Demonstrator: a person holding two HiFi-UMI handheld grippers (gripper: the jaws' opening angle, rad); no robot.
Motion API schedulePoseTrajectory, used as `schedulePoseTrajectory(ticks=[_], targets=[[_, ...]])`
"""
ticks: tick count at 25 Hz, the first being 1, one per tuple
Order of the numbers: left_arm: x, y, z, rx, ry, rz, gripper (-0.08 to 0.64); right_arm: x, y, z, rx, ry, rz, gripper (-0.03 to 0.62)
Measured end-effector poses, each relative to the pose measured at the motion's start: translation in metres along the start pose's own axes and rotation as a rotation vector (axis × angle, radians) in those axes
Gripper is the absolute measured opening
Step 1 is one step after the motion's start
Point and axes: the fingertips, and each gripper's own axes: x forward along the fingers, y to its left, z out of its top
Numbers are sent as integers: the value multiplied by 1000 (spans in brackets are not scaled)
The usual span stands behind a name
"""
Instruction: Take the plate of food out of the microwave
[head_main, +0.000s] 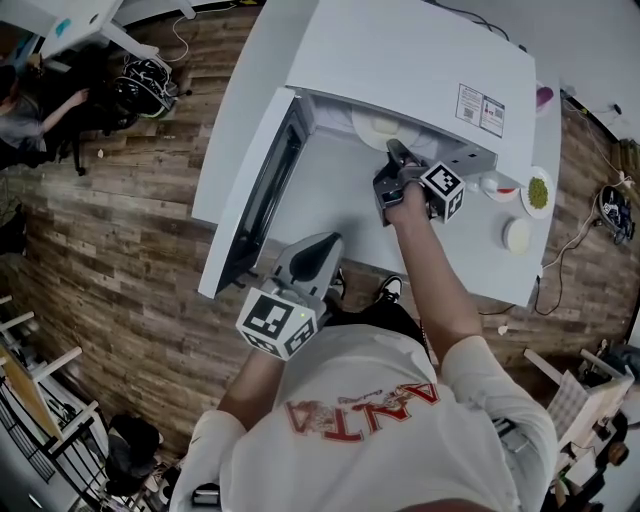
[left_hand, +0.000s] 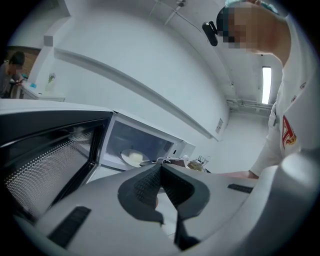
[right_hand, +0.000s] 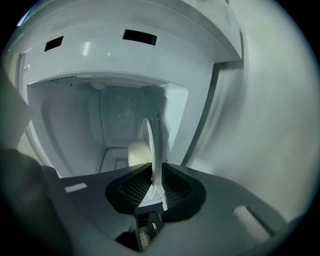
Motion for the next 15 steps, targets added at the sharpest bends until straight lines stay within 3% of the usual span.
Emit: schedulePoseTrajectory(ticks=[2,8,15], targets=[[0,-2,-1,6,4,2,6,-2,4,1,-22,-4,16,17],[3,-10,-3,11,11,-5,6,-14,8,-4,-22,11,80,17],[8,-27,-7,16,11,-13,6,-42,20,-22,-75,99,141,17]])
